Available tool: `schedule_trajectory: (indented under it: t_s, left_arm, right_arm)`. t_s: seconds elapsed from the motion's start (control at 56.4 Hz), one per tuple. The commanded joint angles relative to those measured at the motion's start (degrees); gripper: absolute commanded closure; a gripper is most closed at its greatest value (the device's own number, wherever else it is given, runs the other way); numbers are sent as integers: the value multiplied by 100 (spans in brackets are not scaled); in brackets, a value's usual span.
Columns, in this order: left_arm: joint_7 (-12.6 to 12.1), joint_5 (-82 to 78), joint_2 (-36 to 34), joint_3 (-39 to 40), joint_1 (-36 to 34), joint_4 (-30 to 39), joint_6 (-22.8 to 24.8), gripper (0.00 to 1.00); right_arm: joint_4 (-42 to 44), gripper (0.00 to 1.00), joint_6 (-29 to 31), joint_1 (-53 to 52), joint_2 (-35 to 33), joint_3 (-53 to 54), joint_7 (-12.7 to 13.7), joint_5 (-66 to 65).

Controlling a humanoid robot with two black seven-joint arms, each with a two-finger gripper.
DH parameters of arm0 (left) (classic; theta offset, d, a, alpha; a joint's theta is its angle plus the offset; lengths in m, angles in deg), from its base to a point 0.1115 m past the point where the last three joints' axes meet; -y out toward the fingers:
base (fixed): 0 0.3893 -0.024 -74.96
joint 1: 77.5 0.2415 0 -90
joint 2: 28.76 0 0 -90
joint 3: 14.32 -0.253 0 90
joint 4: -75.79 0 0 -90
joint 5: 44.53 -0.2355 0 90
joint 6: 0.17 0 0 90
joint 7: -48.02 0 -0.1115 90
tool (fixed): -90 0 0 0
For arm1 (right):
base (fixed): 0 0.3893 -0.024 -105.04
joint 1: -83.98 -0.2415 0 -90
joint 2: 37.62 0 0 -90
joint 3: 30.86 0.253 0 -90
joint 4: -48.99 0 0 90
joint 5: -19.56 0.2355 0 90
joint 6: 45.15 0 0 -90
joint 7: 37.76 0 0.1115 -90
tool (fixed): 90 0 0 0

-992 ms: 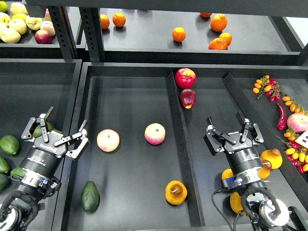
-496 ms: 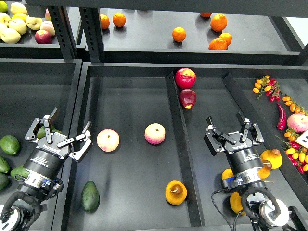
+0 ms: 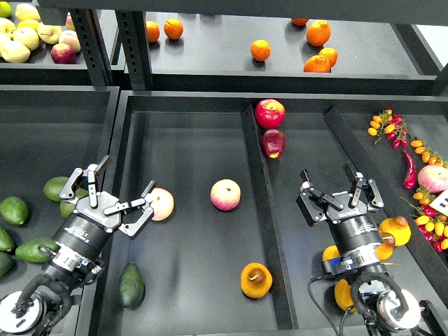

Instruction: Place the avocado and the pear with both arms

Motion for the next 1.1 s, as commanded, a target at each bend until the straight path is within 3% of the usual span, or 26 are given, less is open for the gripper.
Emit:
schedule_trajectory:
  t_s: [0.0,0.106,0.319,0.514,0.602,0.762,1.081]
  left_arm:
    - [-414,-562,0,-150,-281,-18,0,0]
    - [-819,-694,-184,-457,-606,-45,0,1]
    - [-1132,-712,-1282,-1046,-1379,-71,0,0]
    - [-1132,-712,-2381,-2206,-2347,-80,0,1]
    - [-1132,-712,-3093,-3190,-3119,-97,0,1]
    - [-1132,-773,-3682,-4350,-4156,-221,0,1]
    - [-1132,-1099,-3586,-6979,-6108,-308,0,1]
  right_arm:
    - [0,1,-3,0,0,26,9,0]
    - [0,1,-3,-9,0,26,18,9]
    - [0,1,-3,-1,0,34,26,9]
    - [0,1,-20,-18,0,61,35,9]
    - [0,1,-82,-71,0,157,35,18]
    - [9,1,-266,-229,0,307,26,26]
    - [26,1,-653,-510,0,430,26,18]
